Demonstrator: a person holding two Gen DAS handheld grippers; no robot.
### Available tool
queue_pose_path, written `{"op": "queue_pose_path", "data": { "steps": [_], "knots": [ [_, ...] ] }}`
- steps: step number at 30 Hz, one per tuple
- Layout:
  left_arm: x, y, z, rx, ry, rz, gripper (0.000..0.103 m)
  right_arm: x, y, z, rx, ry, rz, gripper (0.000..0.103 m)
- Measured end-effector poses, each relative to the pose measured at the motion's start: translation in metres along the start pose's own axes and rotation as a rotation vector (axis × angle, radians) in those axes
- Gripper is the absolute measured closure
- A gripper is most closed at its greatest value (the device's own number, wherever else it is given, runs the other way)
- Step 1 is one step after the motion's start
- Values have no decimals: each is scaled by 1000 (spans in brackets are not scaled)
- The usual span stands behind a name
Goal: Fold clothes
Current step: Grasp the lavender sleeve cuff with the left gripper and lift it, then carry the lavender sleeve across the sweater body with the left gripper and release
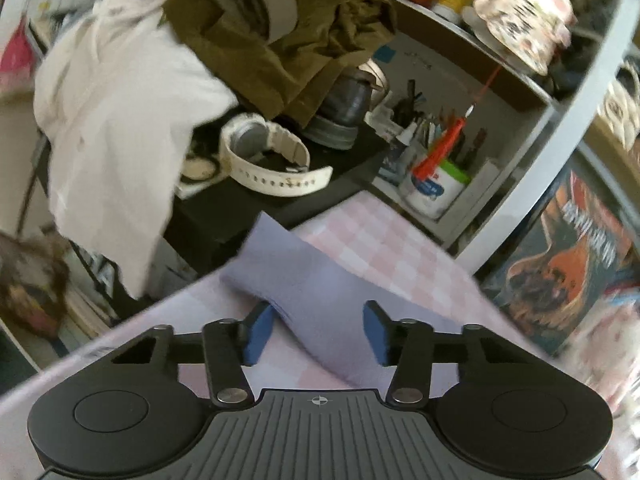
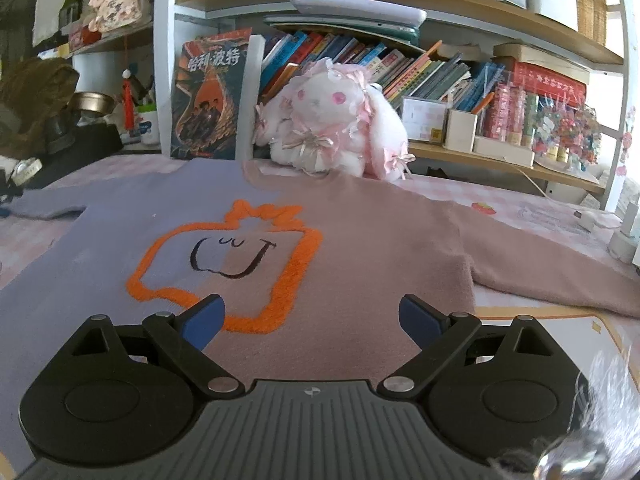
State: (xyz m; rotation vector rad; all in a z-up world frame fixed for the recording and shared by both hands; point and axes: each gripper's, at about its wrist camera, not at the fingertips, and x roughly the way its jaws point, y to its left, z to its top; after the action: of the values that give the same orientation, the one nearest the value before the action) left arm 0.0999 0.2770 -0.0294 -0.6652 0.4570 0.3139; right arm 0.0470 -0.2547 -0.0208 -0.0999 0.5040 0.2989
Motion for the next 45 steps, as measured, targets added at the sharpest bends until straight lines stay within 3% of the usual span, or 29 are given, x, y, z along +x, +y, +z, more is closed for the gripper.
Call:
{"op": "queue_pose_path", "data": {
  "steps": [4, 11, 17, 22, 26, 35, 45],
  "knots": [
    [10, -6, -2, -31, 8, -20, 65, 0, 2, 0, -10, -5, 5, 9],
    [15, 2, -2, -93, -13, 31, 97, 0, -3, 0, 23, -1, 1, 9],
    [6, -9, -1, -30, -26, 32, 99, 7, 0, 0, 5, 41, 9, 9],
    [-18, -49, 3, 84, -71, -54, 99, 12, 10, 0, -55, 64, 10, 9],
    [-38, -100, 1, 182, -90, -173, 99, 9, 16, -2, -92, 45, 5, 9],
    [-54, -219, -45, 360, -39, -410, 99, 20, 12, -1, -81, 109, 7, 6],
    [-38, -307, -110, 380, 51, -548, 99, 24, 0, -1, -2, 139, 46, 4]
  ]
}}
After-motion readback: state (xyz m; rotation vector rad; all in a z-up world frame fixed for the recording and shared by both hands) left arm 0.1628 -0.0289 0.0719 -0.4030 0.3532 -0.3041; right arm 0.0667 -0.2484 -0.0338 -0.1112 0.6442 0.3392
